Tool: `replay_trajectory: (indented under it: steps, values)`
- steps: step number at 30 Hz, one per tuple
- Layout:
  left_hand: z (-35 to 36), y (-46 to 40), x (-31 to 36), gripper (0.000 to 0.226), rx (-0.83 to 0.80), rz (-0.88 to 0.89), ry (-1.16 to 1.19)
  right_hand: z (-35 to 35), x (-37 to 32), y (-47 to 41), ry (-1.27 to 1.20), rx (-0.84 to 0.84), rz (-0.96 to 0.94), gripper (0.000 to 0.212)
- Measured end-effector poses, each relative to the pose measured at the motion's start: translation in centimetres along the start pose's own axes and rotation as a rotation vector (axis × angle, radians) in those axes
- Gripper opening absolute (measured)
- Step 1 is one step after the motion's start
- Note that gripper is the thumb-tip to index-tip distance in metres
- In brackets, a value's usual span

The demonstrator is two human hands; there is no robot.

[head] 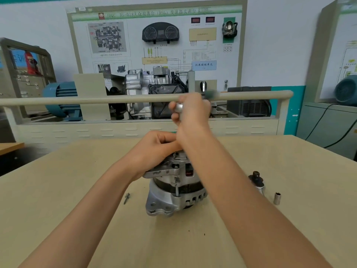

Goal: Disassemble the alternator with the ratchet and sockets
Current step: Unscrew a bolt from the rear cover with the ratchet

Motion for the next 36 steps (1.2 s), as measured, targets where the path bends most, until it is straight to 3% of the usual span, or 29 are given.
replay_trajectory:
  steps: [2, 3, 5, 7, 10, 12, 14, 17, 18, 20, 22, 25, 26, 28, 29, 31, 33, 34, 36]
  values:
    - [-0.1, -0.1, 0.0, 0.046, 0.017, -0.002, -0.072, -1.5, -1.5, 0.9, -0.095, 0.166, -0.233, 0.014]
    - [0.0, -0.1, 0.1, 0.046, 0.012, 0.005, -0.067, -1.4, -1.4, 0.8, -0.087, 0.159, -0.212, 0.014]
    - [0.3, 0.1, 0.4, 0.033, -0.013, 0.014, 0.006, -0.4, -0.3, 0.0, 0.035, 0.046, -0.021, 0.018]
    - [0.5, 0.1, 0.2, 0.014, -0.042, -0.004, 0.072, 1.5, 1.3, -0.2, 0.112, -0.180, 0.235, 0.021]
    - [0.6, 0.1, 0.0, 0.024, -0.078, -0.009, 0.104, 3.8, 3.2, 1.2, 0.153, -0.512, 0.527, 0.023]
    - [0.7, 0.3, 0.0, 0.019, -0.084, -0.003, 0.123, 3.9, 3.7, 1.7, 0.185, -0.566, 0.585, 0.025]
    - [0.5, 0.5, 0.4, 0.014, -0.052, 0.012, 0.126, 3.4, 3.2, 1.2, 0.176, -0.428, 0.467, 0.022]
    - [0.0, 0.2, 0.2, 0.039, 0.028, 0.015, 0.012, -0.7, -0.2, 0.2, -0.049, 0.083, -0.036, 0.019]
    - [-0.1, 0.1, 0.1, 0.044, 0.046, 0.011, -0.030, -1.8, -0.8, 0.5, -0.129, 0.183, -0.146, 0.016]
    - [0.0, 0.0, 0.2, 0.038, 0.044, 0.016, -0.039, -2.2, -0.7, 0.2, -0.168, 0.194, -0.117, 0.016]
    - [0.2, 0.0, 0.2, 0.015, 0.011, 0.002, 0.023, -0.8, 0.3, -0.6, -0.068, 0.013, 0.095, 0.020]
    - [0.4, 0.0, -0.4, 0.031, -0.042, -0.025, 0.078, 2.9, 2.4, 0.6, 0.067, -0.440, 0.452, 0.019]
    - [0.4, 0.1, -0.3, 0.029, -0.048, -0.020, 0.094, 3.6, 2.9, 1.3, 0.092, -0.539, 0.524, 0.021]
    - [0.4, 0.2, -0.2, 0.023, -0.050, -0.016, 0.118, 3.9, 3.3, 1.6, 0.121, -0.585, 0.572, 0.024]
    - [0.4, 0.4, 0.0, 0.021, -0.036, -0.012, 0.120, 3.7, 3.3, 1.3, 0.137, -0.533, 0.532, 0.022]
    - [0.1, 0.3, 0.0, 0.013, 0.010, 0.004, 0.080, 2.3, 2.1, 0.3, 0.118, -0.256, 0.289, 0.017]
    - [-0.3, 0.0, 0.0, 0.032, 0.060, 0.011, -0.005, -0.9, -0.3, 0.2, -0.032, 0.100, -0.076, 0.016]
    - [-0.2, 0.0, 0.0, 0.038, 0.058, 0.016, -0.033, -1.8, -0.7, 0.4, -0.092, 0.180, -0.162, 0.018]
    - [0.0, 0.0, 0.1, 0.030, 0.037, 0.014, -0.026, -2.1, -0.5, 0.0, -0.123, 0.177, -0.093, 0.023]
Point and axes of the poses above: each hand's wrist, its own y-axis away from the middle knuckle, its own z-axis out of the palm, x = y × z, the point moved 10 cm from there along -y, towards the middle knuckle, and after that the axes turned 1 degree about -x, right-handed, at the moved point
